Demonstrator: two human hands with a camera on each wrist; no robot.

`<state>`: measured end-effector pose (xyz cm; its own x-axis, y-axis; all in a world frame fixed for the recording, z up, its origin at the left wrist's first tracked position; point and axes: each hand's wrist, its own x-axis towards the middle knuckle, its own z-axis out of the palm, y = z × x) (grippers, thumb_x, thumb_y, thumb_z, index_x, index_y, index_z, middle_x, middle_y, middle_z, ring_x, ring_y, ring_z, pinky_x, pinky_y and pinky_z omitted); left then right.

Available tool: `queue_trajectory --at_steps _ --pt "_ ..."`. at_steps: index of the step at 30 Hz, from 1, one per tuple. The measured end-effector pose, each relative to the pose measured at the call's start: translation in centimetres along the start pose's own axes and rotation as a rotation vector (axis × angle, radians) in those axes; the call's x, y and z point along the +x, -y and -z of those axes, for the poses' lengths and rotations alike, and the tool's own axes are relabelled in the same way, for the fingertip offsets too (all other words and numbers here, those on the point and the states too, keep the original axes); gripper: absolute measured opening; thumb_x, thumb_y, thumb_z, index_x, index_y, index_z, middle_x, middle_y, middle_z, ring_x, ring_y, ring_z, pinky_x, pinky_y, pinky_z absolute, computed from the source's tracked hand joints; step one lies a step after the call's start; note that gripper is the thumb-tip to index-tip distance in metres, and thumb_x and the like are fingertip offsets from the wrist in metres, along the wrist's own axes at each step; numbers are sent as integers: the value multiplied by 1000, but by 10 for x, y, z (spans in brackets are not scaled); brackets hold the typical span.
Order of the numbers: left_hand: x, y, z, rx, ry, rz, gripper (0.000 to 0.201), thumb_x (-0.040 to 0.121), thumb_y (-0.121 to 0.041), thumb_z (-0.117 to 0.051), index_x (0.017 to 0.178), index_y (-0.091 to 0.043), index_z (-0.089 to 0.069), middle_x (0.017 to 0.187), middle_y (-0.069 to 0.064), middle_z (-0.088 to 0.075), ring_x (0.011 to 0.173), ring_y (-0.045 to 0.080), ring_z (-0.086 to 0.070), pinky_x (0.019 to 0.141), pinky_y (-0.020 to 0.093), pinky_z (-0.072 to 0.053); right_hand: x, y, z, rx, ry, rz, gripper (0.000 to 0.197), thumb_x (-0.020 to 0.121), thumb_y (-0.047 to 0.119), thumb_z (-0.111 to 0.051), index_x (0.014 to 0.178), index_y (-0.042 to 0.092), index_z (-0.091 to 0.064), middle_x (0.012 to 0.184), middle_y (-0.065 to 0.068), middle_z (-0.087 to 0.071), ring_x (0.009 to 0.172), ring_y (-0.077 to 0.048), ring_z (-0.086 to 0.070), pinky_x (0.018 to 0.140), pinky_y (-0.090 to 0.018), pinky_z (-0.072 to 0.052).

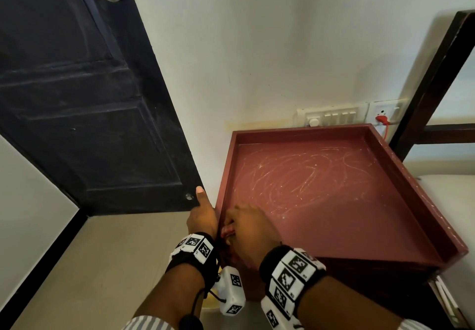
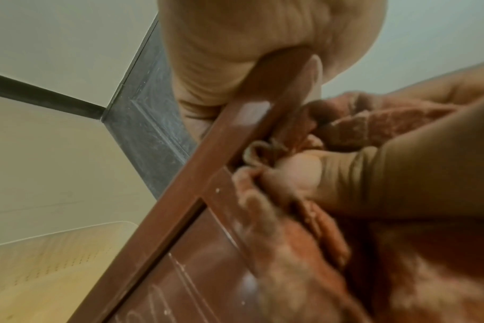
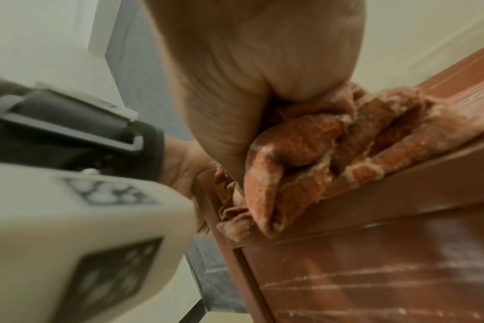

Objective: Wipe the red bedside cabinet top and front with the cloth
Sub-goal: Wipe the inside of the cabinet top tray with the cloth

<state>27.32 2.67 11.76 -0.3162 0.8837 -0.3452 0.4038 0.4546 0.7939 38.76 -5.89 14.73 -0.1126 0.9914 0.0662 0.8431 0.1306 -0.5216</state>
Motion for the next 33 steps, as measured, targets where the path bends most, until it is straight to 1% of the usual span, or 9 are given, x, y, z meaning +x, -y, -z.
queue_trajectory --at_steps 2,4,11,16,19,22,25,29,33 --pt "1 1 0 -3 4 -6 109 93 -80 -5 114 5 -71 111 25 -71 103 41 -65 101 51 -48 -3 2 -3 -25 -19 15 23 82 23 -71 103 29 -63 106 8 -57 102 -17 -49 98 -35 -43" --pt "3 2 0 -11 5 -17 108 95 -78 -6 115 7 -70 111 26 -71 104 42 -65 100 50 -49 3 4 -4 1 -29 -10 18 84 21 -68 100 28 -62 104 7 -57 100 -18 -50 96 -36 -46" --pt "4 4 -2 -36 12 -26 108 95 -78 -7 119 10 -66 115 30 -69 106 45 -65 101 51 -48 55 -5 6 14 -33 -154 11 78 7 -60 80 18 -59 88 -1 -61 81 -24 -62 75 -43 -60" --pt "6 5 -2 -39 -18 -23 110 93 -80 -9 115 11 -67 113 30 -69 105 46 -65 100 52 -49 100 -17 18 -33 -25 -212 15 82 6 -59 93 12 -67 98 -7 -66 89 -28 -67 79 -41 -61" --pt "3 2 -1 -37 -30 -22 103 95 -77 -10 107 4 -72 110 25 -71 103 43 -64 101 50 -48 110 -25 22 1 4 -219 16 81 3 -57 87 13 -68 93 -6 -67 85 -26 -68 76 -42 -62" --pt "-2 -2 0 -35 -47 -30 95 99 -73 -12 104 -1 -74 114 23 -70 107 41 -62 101 47 -46 103 -32 19 63 -23 -211 24 77 2 -58 73 25 -63 88 3 -64 77 -19 -65 69 -37 -61" --pt "-6 -4 2 -27 -50 -35 93 100 -71 -13 103 -1 -73 115 23 -69 109 41 -62 98 45 -44 78 -32 10 79 -33 -181 24 79 6 -60 73 29 -61 84 9 -60 72 -13 -61 58 -28 -50" --pt "-6 -4 2 -13 -44 -34 94 100 -71 -11 104 0 -73 116 23 -69 109 41 -61 95 44 -43 35 -24 -2 73 -1 -61 20 78 16 -66 83 35 -63 89 14 -56 79 -12 -58 68 -31 -53" --pt "-4 -2 1 -32 -38 -30 95 99 -73 -11 98 0 -72 110 22 -70 104 40 -63 98 46 -47 21 -16 -3 108 24 -59 19 77 15 -69 87 31 -67 90 12 -57 83 -14 -58 73 -33 -54"
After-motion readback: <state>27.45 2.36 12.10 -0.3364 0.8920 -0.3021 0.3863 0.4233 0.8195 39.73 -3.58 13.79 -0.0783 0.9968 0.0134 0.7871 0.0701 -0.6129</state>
